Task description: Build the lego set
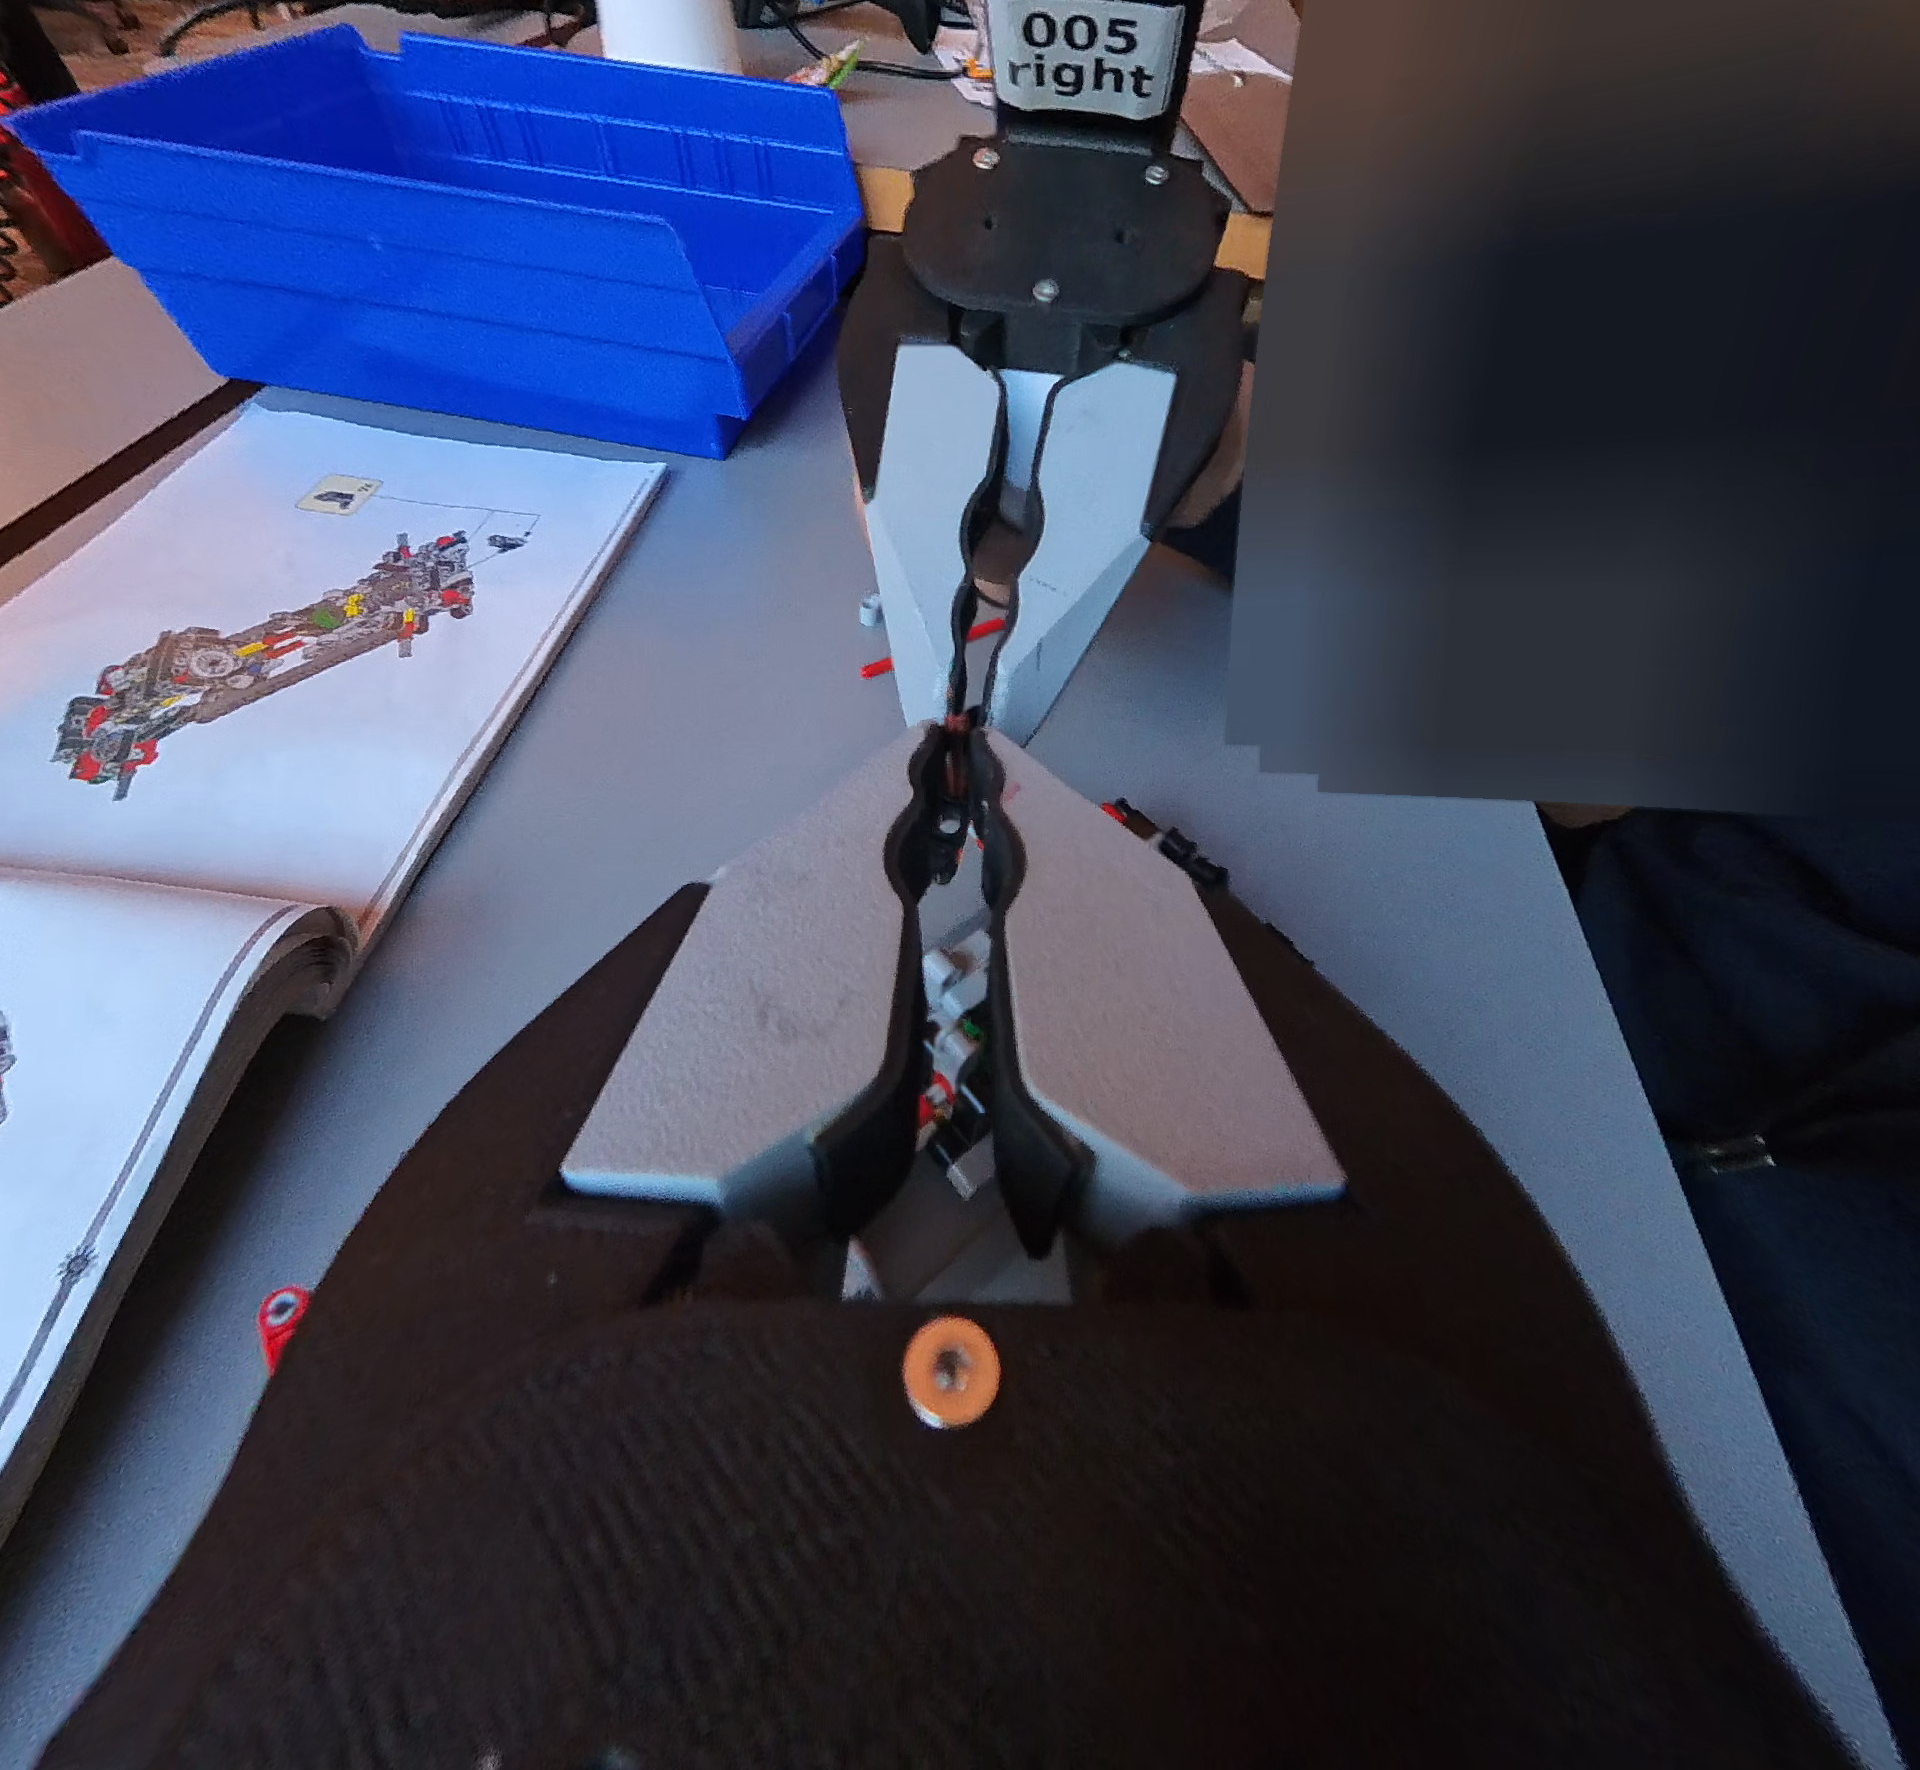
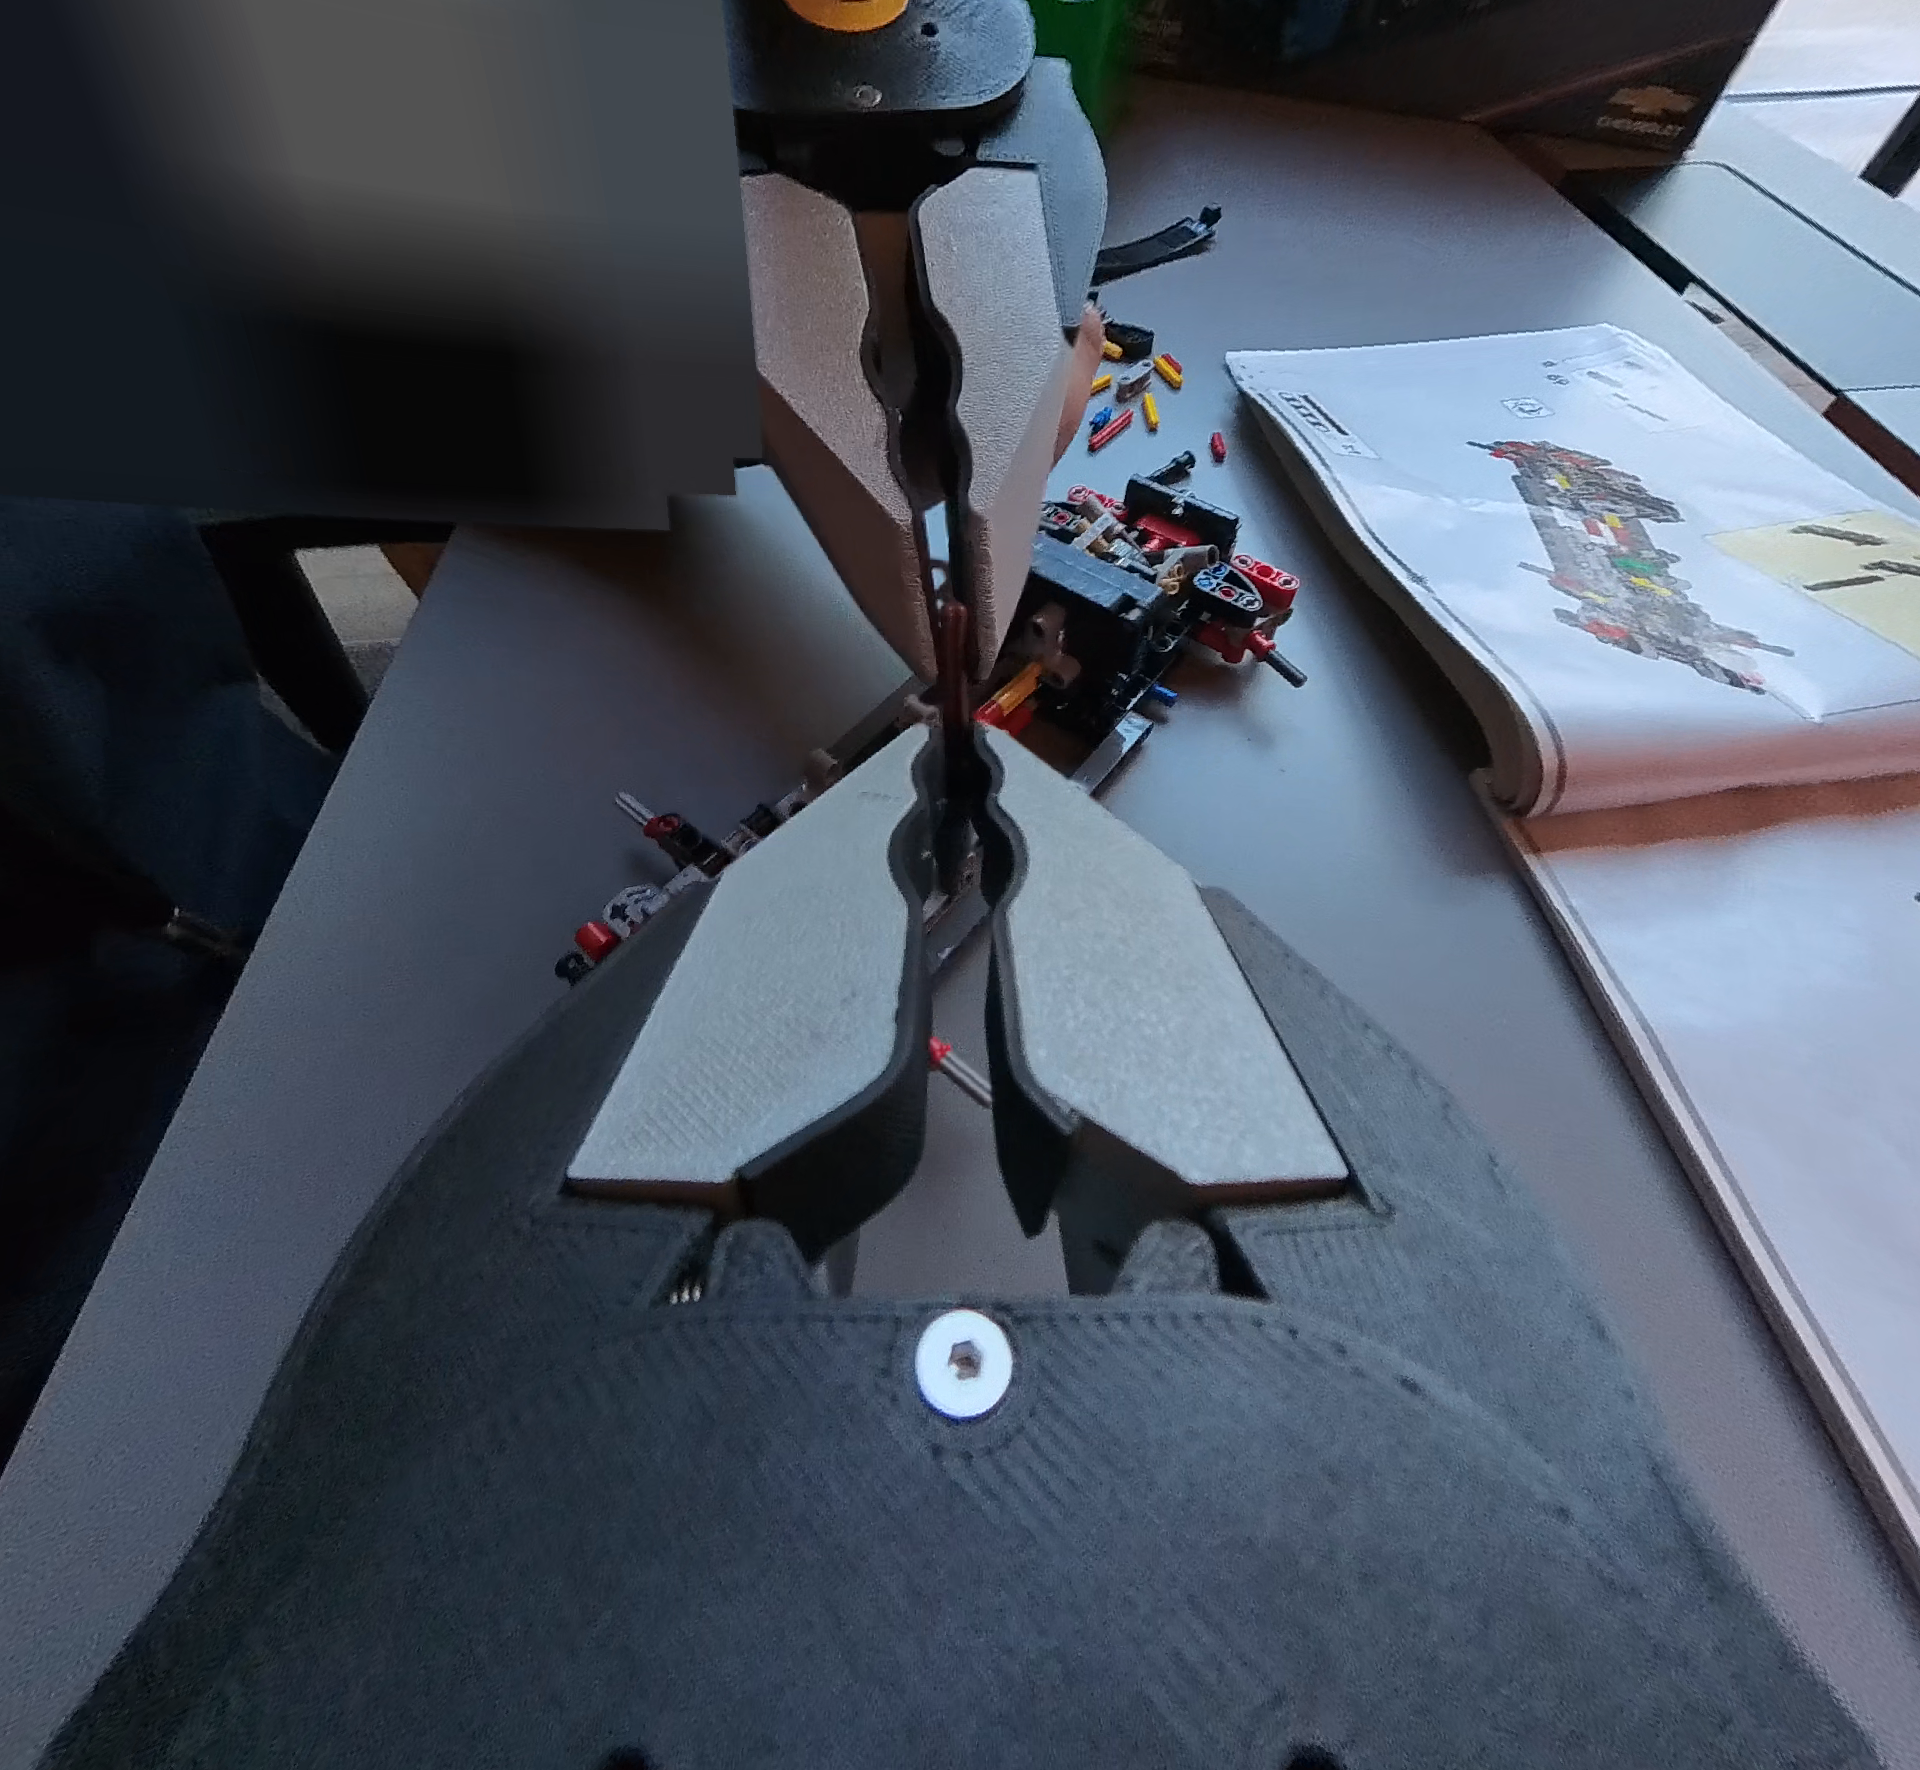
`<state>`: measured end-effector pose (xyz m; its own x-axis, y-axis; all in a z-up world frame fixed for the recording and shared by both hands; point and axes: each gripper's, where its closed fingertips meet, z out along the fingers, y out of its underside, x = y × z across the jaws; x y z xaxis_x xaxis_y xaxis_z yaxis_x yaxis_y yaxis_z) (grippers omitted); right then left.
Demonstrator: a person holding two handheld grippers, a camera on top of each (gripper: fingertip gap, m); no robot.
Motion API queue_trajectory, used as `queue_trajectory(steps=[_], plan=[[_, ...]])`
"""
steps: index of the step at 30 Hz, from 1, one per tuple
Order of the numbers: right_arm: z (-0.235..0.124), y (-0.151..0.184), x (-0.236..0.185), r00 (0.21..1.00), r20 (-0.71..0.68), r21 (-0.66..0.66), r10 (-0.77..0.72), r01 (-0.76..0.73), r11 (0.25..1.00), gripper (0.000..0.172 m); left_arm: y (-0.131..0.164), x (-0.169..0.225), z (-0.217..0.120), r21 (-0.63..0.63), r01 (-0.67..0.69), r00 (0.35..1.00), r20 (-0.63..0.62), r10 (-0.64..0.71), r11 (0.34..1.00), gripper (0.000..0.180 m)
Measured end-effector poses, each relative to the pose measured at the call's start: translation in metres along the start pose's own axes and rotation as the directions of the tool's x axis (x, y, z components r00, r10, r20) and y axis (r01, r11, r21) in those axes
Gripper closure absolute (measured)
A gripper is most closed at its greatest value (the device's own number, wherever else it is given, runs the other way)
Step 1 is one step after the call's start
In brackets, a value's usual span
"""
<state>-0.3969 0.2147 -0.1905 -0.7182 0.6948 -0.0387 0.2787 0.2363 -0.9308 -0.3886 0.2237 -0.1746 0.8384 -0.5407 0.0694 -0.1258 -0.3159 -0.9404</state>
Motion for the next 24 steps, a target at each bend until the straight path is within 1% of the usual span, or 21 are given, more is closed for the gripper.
queue_trajectory(steps=[1, 3, 6, 8, 11, 13, 15, 17, 20, 24], plan=[[-0.001, -0.002, 0.002, 0.999, 0.005, 0.024, 0.035, -0.035, 0.999, 0.171, -0.001, -0.003, -0.001, 0.010, 0.018, 1.000, 0.013, -0.018, 1.000, 0.180], [-0.002, -0.006, 0.005, 0.987, 0.060, 0.091, 0.150, -0.155, 0.984, 0.171, -0.002, -0.008, -0.003, 0.023, 0.058, 0.998, 0.023, -0.058, 0.998, 0.179], [-0.006, -0.014, 0.010, 0.938, 0.170, 0.189, 0.302, -0.332, 0.924, 0.171, 0.004, -0.009, -0.001, -0.002, 0.108, 0.994, 0.004, -0.108, 0.994, 0.164], [-0.007, -0.016, 0.010, 0.917, 0.212, 0.215, 0.339, -0.382, 0.899, 0.171, 0.007, -0.008, 0.002, -0.017, 0.128, 0.992, -0.004, -0.128, 0.992, 0.160], [-0.005, -0.019, 0.008, 0.918, 0.212, 0.234, 0.335, -0.381, 0.895, 0.172, 0.005, -0.006, 0.004, 0.004, 0.146, 0.989, -0.017, -0.146, 0.989, 0.163], [-0.005, -0.024, 0.006, 0.921, 0.219, 0.258, 0.323, -0.374, 0.891, 0.172, 0.004, -0.004, 0.005, 0.018, 0.184, 0.982, -0.041, -0.183, 0.983, 0.164], [-0.005, -0.027, 0.005, 0.915, 0.230, 0.279, 0.331, -0.388, 0.879, 0.172, 0.004, -0.004, 0.007, 0.026, 0.219, 0.974, -0.061, -0.217, 0.975, 0.170], [-0.004, -0.025, 0.007, 0.913, 0.227, 0.280, 0.339, -0.395, 0.875, 0.172, 0.003, -0.004, 0.006, 0.042, 0.239, 0.969, -0.075, -0.236, 0.970, 0.172], [-0.002, -0.019, 0.009, 0.918, 0.198, 0.251, 0.343, -0.386, 0.888, 0.172, -0.001, -0.011, 0.000, 0.061, 0.234, 0.972, -0.048, -0.231, 0.970, 0.167], [-0.001, -0.019, 0.007, 0.929, 0.182, 0.239, 0.323, -0.360, 0.902, 0.171, -0.014, -0.014, -0.009, 0.130, 0.258, 0.966, -0.065, -0.252, 0.957, 0.172]])
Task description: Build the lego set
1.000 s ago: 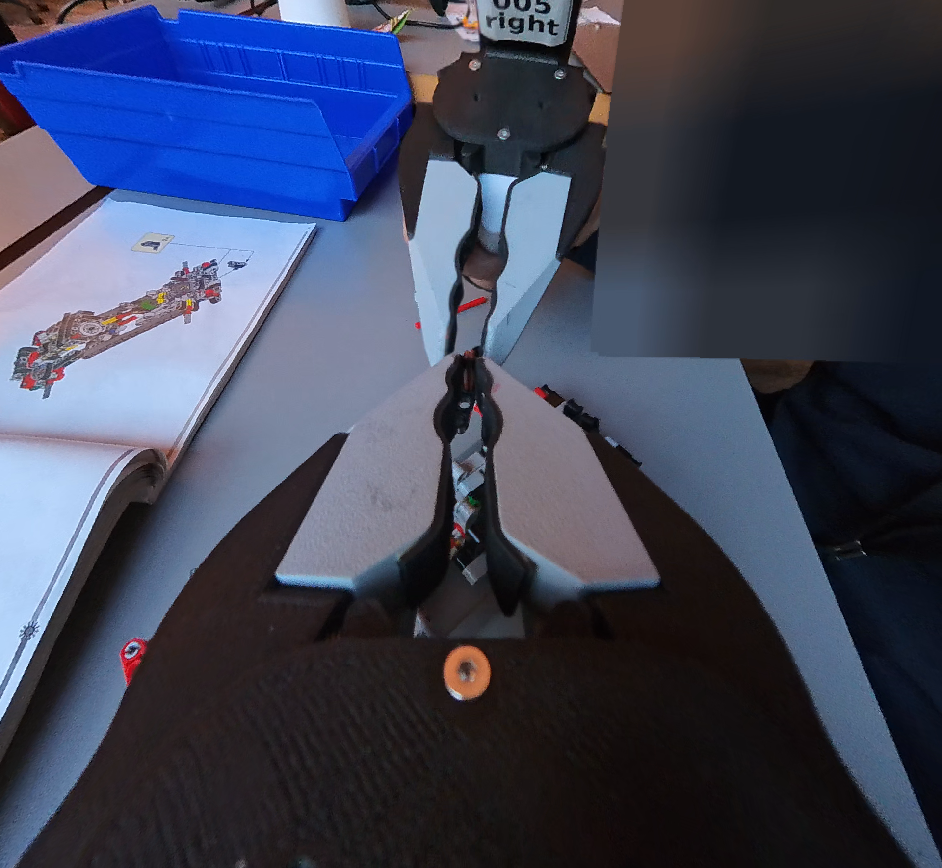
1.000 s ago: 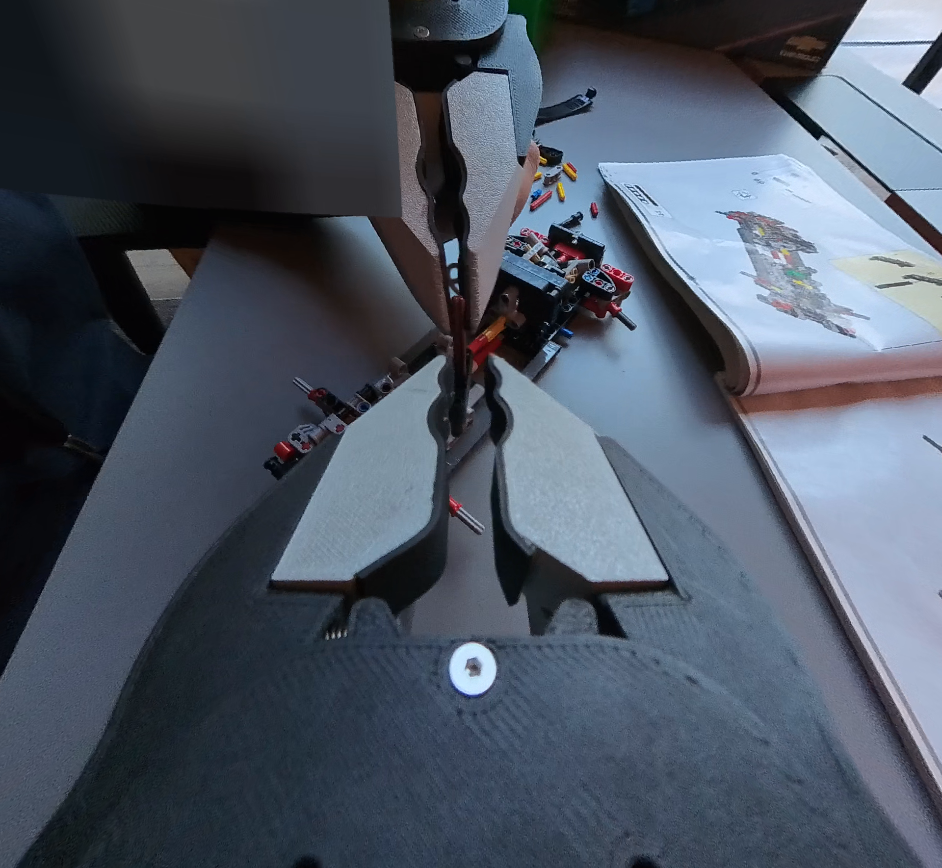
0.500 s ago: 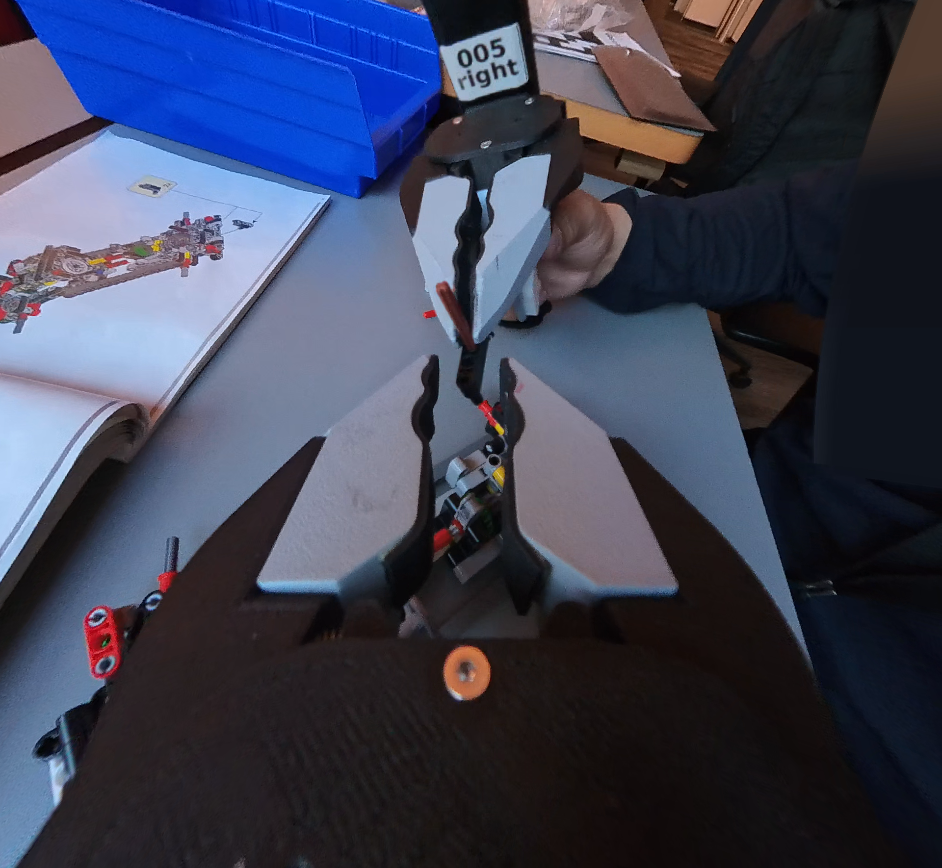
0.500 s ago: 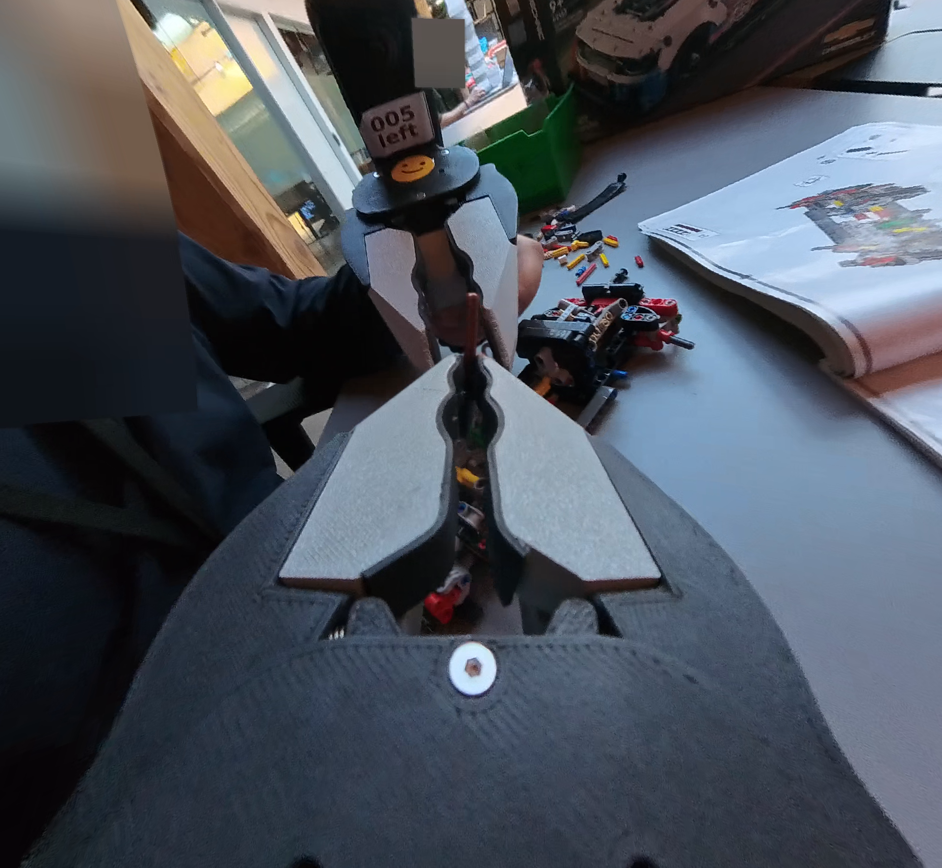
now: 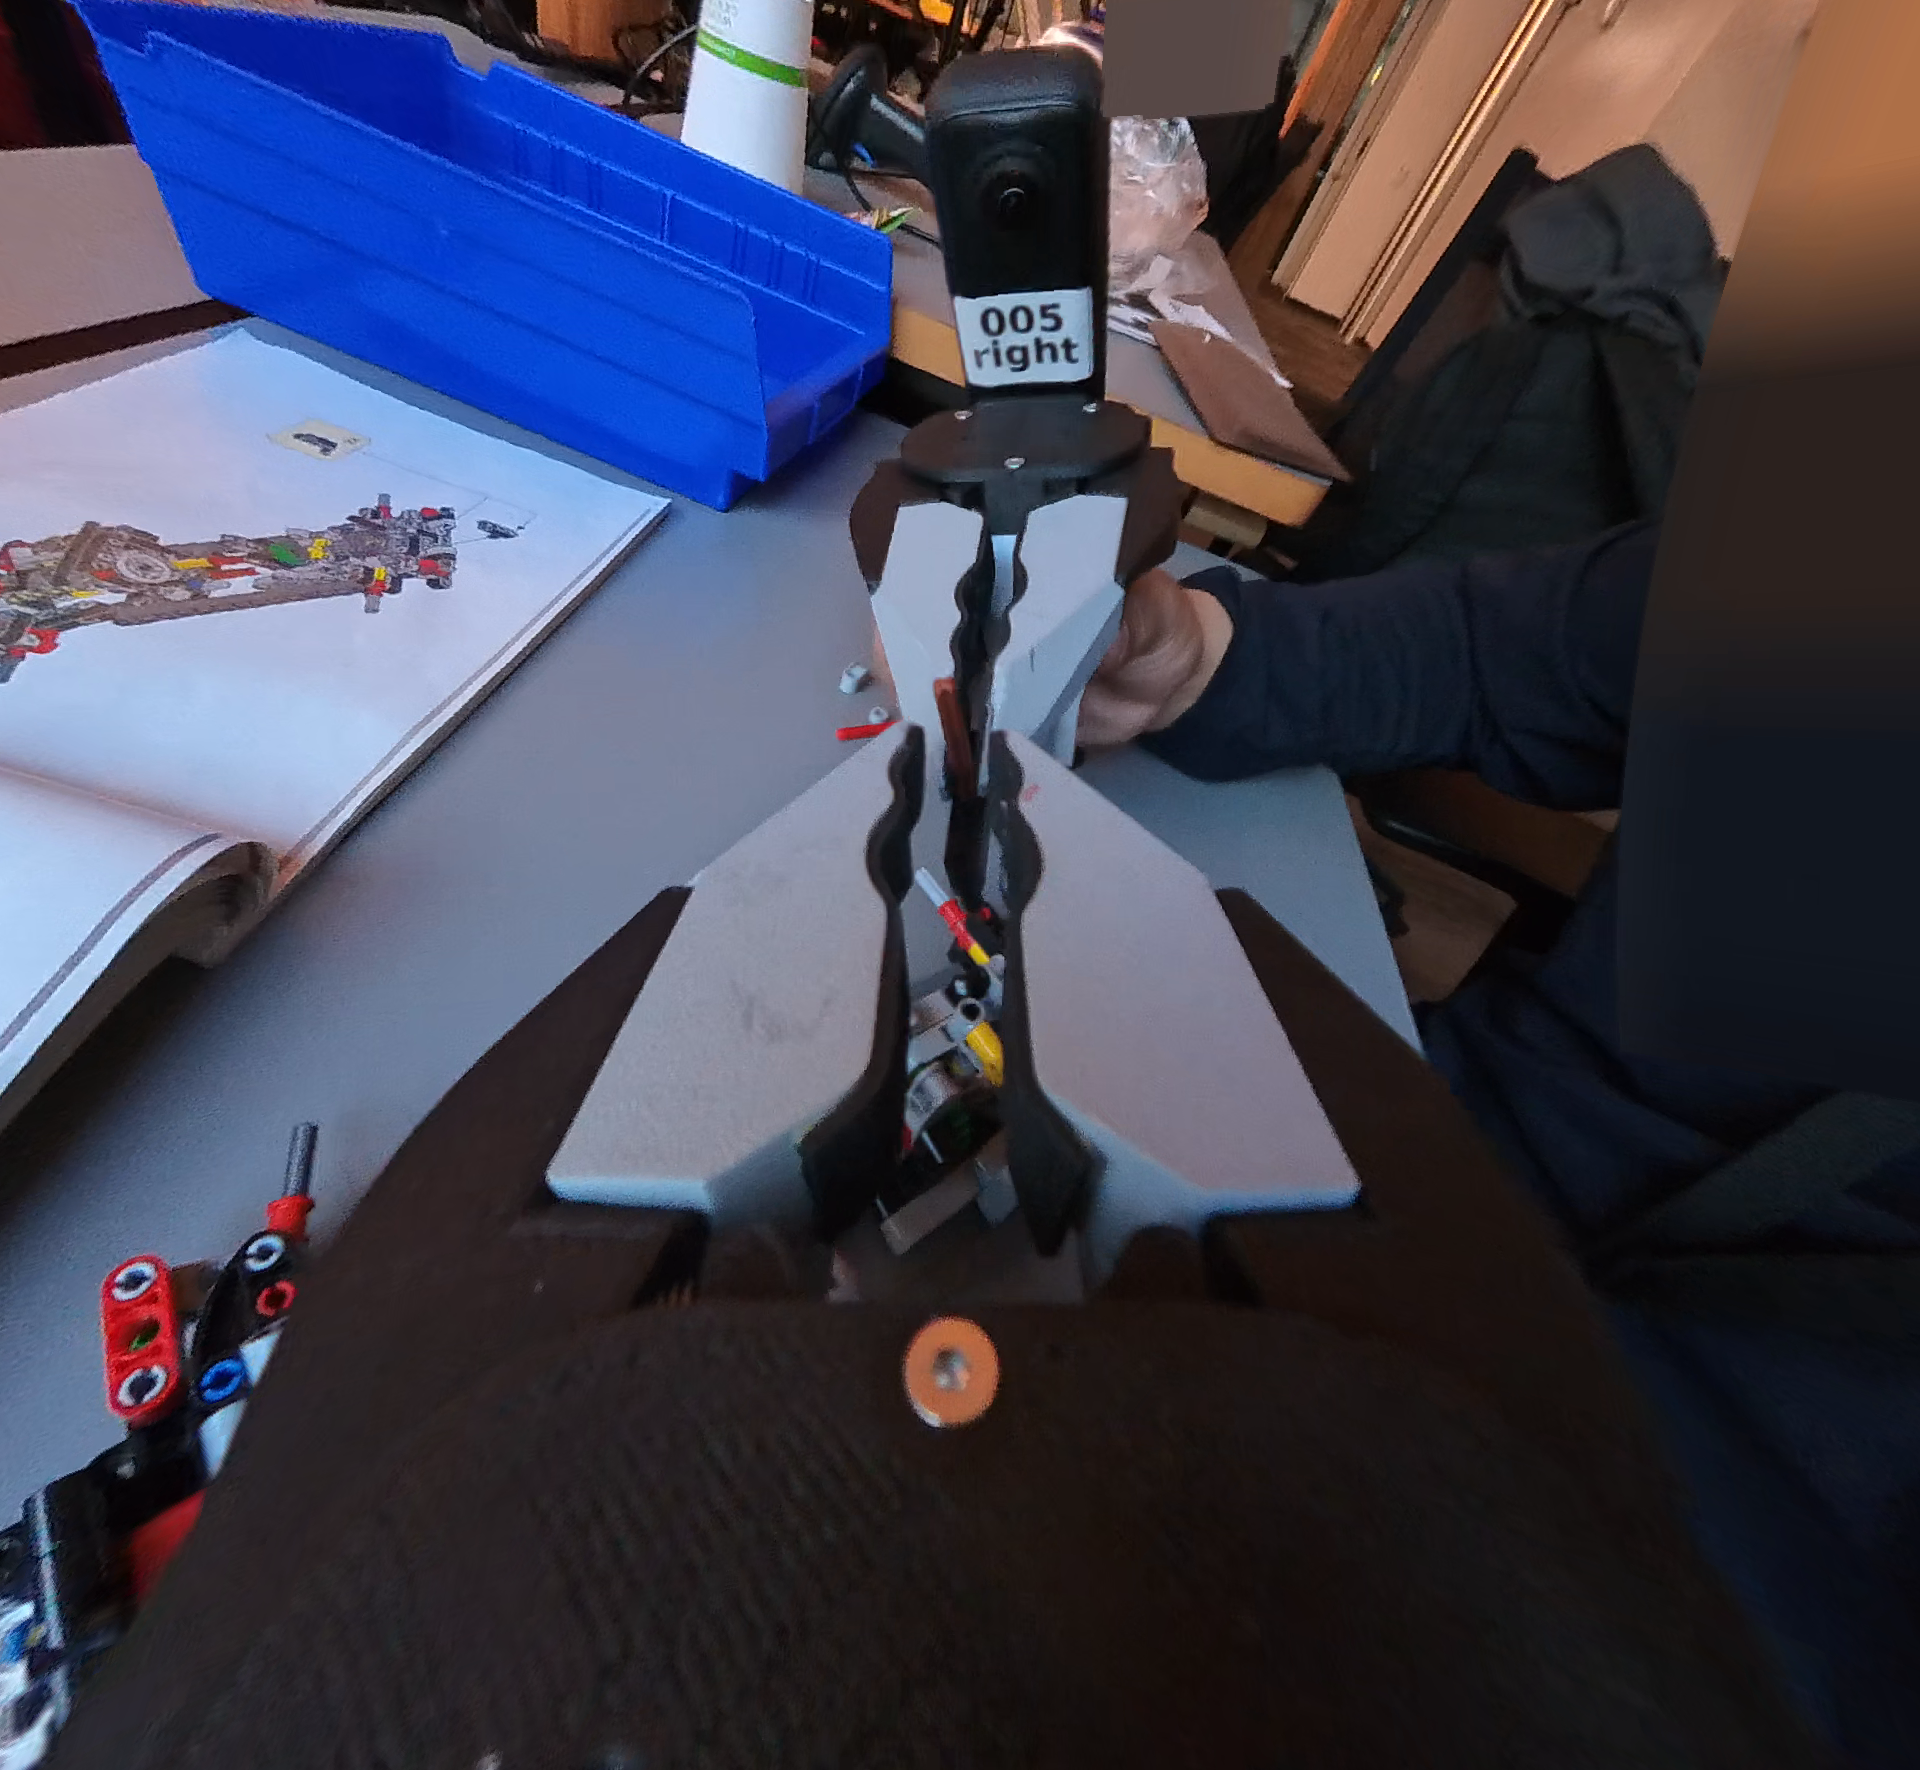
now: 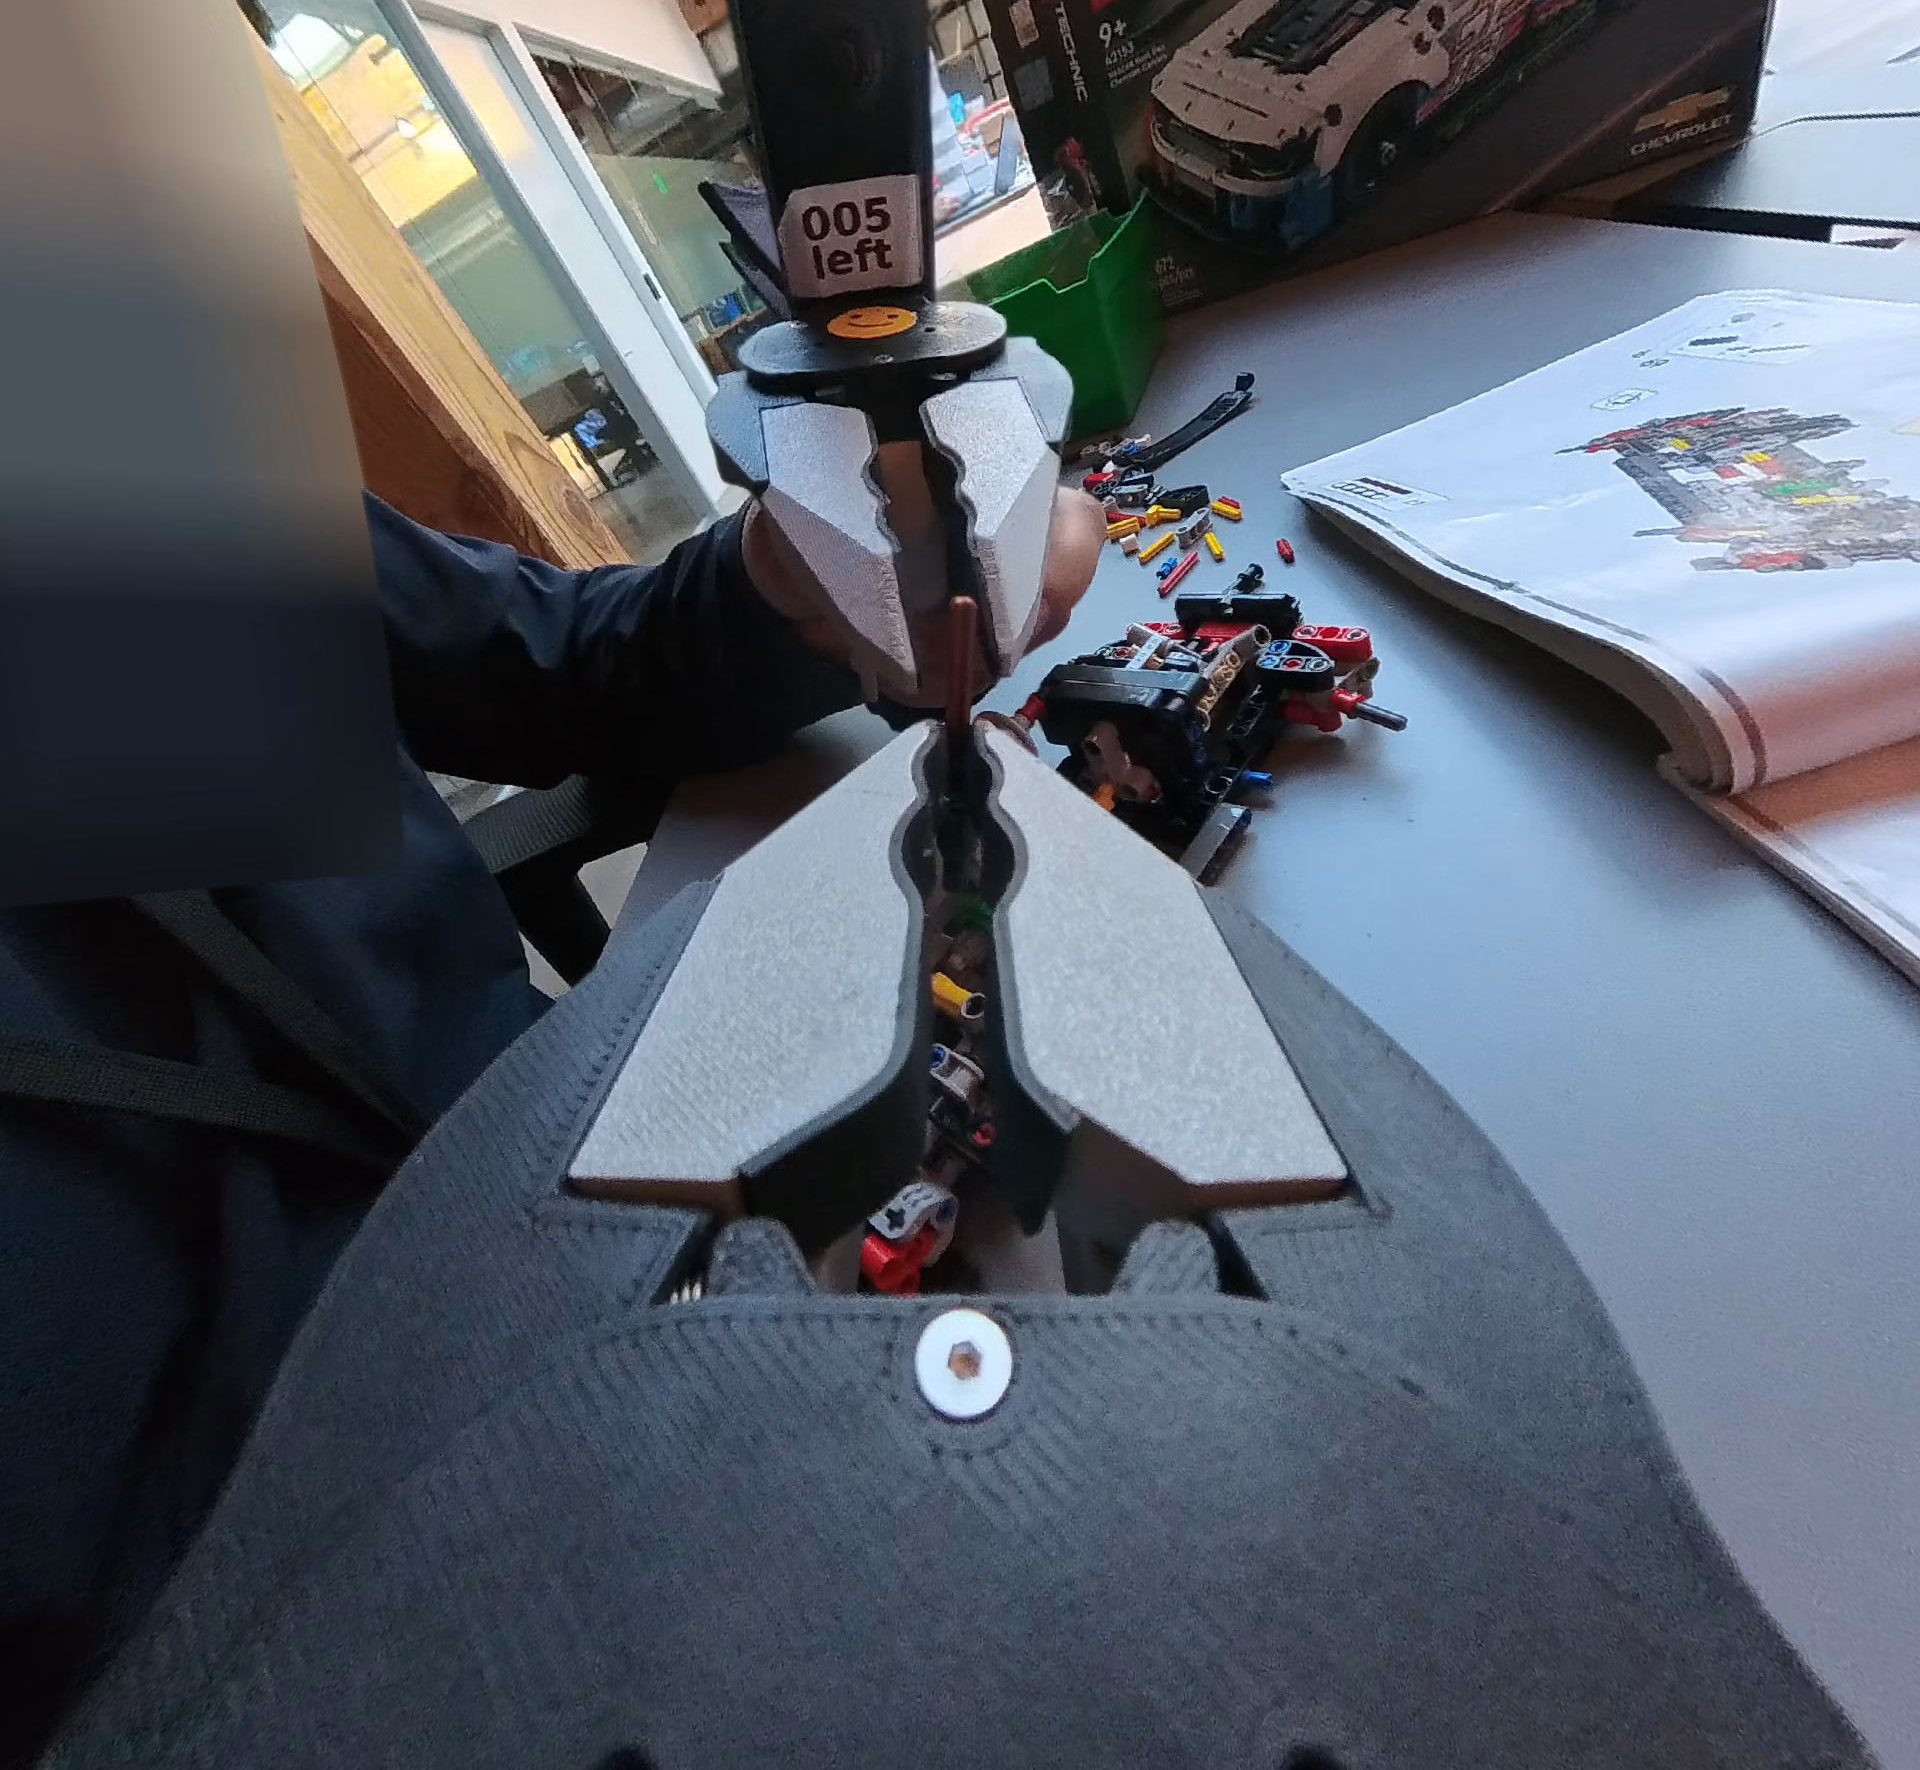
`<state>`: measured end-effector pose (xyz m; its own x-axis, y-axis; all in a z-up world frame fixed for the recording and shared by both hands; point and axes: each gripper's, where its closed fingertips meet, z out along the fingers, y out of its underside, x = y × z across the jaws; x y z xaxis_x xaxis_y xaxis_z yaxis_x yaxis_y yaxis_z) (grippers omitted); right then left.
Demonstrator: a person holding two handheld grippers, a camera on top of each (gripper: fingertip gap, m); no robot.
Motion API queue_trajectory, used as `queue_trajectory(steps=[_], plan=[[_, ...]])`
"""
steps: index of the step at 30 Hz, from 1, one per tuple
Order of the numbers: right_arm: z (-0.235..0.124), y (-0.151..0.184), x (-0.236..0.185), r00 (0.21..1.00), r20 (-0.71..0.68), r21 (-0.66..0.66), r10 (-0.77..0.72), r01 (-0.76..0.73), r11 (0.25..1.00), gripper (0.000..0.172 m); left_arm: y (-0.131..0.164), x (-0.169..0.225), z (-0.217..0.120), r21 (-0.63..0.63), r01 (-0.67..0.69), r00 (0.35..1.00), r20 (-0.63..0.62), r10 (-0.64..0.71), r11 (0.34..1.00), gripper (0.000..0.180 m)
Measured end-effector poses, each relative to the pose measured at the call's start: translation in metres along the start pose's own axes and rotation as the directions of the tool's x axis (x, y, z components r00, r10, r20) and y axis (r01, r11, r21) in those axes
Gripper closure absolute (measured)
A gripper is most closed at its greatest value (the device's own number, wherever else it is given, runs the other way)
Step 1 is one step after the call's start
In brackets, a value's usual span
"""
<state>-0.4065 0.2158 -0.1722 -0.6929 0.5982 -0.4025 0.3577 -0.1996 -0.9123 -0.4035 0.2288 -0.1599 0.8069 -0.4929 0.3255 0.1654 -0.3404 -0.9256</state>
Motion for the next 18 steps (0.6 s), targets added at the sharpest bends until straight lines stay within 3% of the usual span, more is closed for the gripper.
queue_trajectory(steps=[9, 12, 18], plan=[[0.001, 0.001, -0.003, 1.000, -0.007, -0.018, -0.028, 0.028, 0.999, 0.172, 0.002, 0.004, 0.005, 0.008, 0.028, 0.999, -0.024, -0.027, 1.000, 0.179], [-0.005, 0.006, 0.002, 1.000, -0.024, -0.080, -0.019, 0.017, 0.997, 0.168, 0.009, 0.002, 0.008, -0.038, 0.018, 1.000, 0.002, -0.018, 0.999, 0.180], [-0.019, -0.017, 0.003, 0.994, -0.074, -0.010, -0.080, 0.079, 0.997, 0.156, 0.013, 0.003, 0.011, -0.069, -0.002, 1.000, 0.021, 0.003, 0.998, 0.179]])
